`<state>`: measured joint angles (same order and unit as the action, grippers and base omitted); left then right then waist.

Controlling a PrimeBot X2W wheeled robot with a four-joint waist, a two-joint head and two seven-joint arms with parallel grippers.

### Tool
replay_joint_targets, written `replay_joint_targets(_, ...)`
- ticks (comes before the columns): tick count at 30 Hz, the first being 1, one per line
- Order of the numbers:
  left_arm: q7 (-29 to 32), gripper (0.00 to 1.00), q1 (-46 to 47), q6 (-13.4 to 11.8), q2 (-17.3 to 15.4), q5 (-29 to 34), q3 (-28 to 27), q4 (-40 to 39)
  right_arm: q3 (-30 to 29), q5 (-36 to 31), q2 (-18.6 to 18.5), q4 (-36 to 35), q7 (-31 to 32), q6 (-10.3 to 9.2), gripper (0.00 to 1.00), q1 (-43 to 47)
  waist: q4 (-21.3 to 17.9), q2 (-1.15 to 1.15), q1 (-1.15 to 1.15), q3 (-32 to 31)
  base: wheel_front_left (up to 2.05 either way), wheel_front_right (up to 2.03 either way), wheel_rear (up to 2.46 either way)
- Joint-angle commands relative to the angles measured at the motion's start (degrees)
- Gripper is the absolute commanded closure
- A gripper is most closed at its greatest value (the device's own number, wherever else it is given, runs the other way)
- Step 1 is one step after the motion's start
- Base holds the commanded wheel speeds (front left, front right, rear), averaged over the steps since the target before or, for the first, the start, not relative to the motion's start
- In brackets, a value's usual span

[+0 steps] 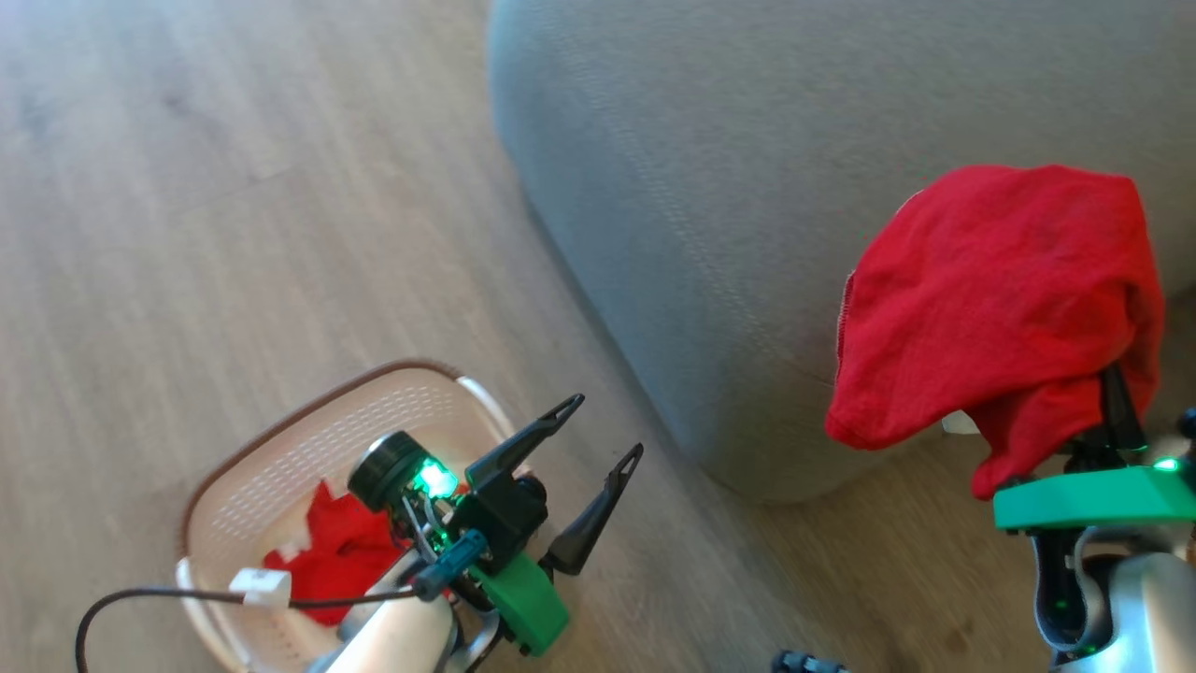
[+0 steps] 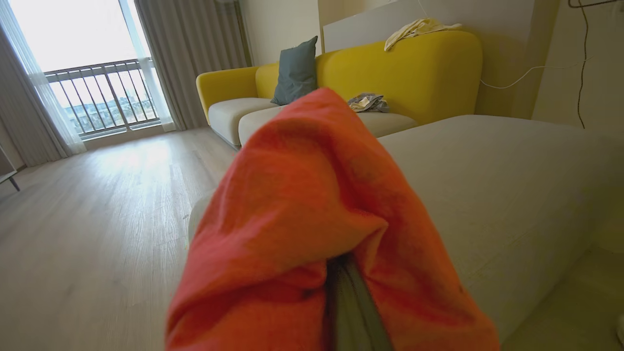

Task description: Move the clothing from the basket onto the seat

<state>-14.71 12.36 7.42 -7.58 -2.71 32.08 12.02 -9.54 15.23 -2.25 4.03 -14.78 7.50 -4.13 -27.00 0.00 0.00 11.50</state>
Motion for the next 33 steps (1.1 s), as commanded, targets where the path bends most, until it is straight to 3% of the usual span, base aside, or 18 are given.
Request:
replay_joint_targets(1, -0.3, 0.00, 2.5, 0.0, -0.3, 0.6, -1.5, -1.7, 0.8, 0.3, -0.6, -2.1, -0.2, -0.01, 1.00, -1.7, -2.1, 0.00, 0.00, 0.5, 0.00, 0.00, 0.00)
replay_joint_targets(20, -0.3, 0.00, 4.3, 0.1, -0.2, 0.3, 0.7, -1.7, -1.9, 0.7, -0.6, -3.5, -0.2, -0.01, 1.00, -1.9, -3.4, 0.00, 0.00, 2.0, 0.00, 0.00, 0.00)
replay_joint_targets(33, -0.3, 0.00, 5.1, 0.1, -3.3, 2.0, 0.2, -3.8, -4.5, -4.7, -0.6, -8.0, -0.2, -0.01, 1.00, -14.7, -2.1, 0.00, 0.00, 8.4, 0.00, 0.00, 0.00)
